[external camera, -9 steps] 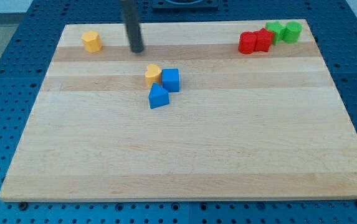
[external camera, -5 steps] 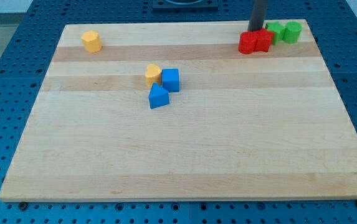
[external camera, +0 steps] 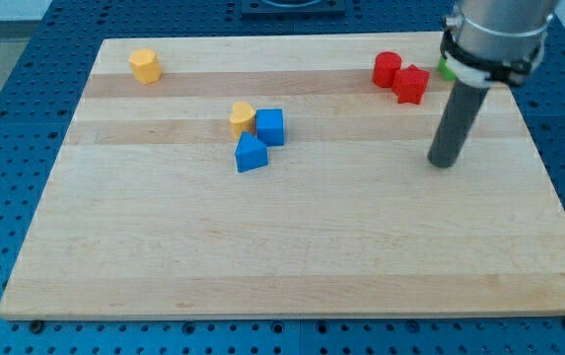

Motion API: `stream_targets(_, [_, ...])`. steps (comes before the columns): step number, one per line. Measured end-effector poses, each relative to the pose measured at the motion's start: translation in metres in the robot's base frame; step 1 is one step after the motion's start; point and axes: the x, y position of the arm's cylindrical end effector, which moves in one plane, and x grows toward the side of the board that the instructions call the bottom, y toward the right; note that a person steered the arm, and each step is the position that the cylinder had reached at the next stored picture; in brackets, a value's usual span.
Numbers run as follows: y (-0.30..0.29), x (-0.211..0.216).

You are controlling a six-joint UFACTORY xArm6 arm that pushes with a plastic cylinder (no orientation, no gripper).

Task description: Separate the red and green blocks from each other

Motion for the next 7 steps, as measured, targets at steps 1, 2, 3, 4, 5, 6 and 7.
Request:
stream_targets(1, [0.0,-0.046])
stream_targets(2, [0.001,-0.046])
stream_targets(3, [0.01,-0.024])
stream_targets(4, [0.08,0.007])
stream_targets(5, [0.138,-0.077])
stream_targets(6, [0.148,-0.113])
stream_targets(7, [0.148,-0.151])
